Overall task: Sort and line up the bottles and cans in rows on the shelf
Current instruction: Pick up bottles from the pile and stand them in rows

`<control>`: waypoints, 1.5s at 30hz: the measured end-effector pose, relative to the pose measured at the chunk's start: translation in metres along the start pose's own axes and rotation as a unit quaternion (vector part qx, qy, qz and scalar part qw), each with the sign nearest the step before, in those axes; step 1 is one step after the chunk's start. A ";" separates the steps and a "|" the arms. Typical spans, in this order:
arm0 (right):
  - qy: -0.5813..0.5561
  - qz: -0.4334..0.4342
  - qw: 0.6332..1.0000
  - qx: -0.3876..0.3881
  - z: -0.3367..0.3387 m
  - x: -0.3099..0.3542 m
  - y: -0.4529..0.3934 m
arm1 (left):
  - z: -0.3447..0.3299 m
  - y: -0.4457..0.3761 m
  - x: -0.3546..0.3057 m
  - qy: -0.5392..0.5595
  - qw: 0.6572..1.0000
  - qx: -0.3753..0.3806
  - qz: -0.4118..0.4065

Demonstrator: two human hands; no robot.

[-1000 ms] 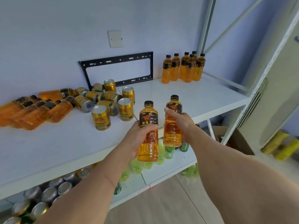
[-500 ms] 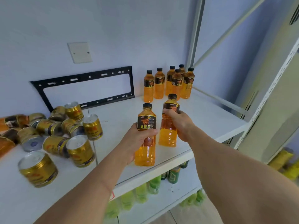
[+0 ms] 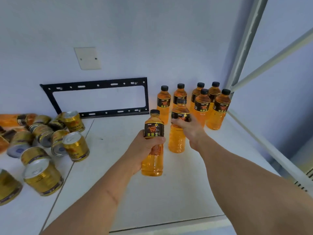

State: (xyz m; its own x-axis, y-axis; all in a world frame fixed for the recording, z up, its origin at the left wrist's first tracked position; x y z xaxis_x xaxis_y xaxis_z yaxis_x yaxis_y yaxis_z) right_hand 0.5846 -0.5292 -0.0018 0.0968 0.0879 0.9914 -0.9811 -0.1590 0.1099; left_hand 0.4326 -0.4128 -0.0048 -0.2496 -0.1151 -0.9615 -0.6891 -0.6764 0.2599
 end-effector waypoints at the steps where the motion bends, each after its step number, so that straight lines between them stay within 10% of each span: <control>1: 0.004 0.002 1.000 0.004 0.001 0.000 -0.009 | -0.005 -0.005 0.000 -0.001 1.000 -0.010 0.003; 23: -0.026 0.034 0.999 0.034 -0.003 -0.010 -0.104 | -0.054 -0.096 -0.001 -0.030 0.994 -0.090 -0.050; 32: 0.145 0.009 0.989 0.010 0.008 -0.027 -0.084 | -0.064 -0.100 -0.012 -0.048 0.987 -0.105 -0.110; 45: 0.597 0.239 0.762 0.076 0.023 -0.044 -0.034 | -0.073 -0.120 -0.026 -0.106 0.976 -0.090 -0.165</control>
State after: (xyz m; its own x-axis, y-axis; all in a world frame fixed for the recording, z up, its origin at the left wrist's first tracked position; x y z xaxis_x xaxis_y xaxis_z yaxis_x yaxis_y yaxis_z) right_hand 0.6170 -0.5500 -0.0480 -0.5758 0.8021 0.1587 -0.8171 -0.5576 -0.1463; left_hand 0.5717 -0.3820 -0.0178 -0.1839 0.2711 -0.9448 -0.6293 -0.7709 -0.0987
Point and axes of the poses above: each hand's wrist, its own y-axis away from the middle knuckle, its own z-axis out of the back of the hand, x = y × z, the point moved 3 cm from there along -y, towards the middle knuckle, and after that the axes turned 15 degrees about -x, right-handed, at the moved point
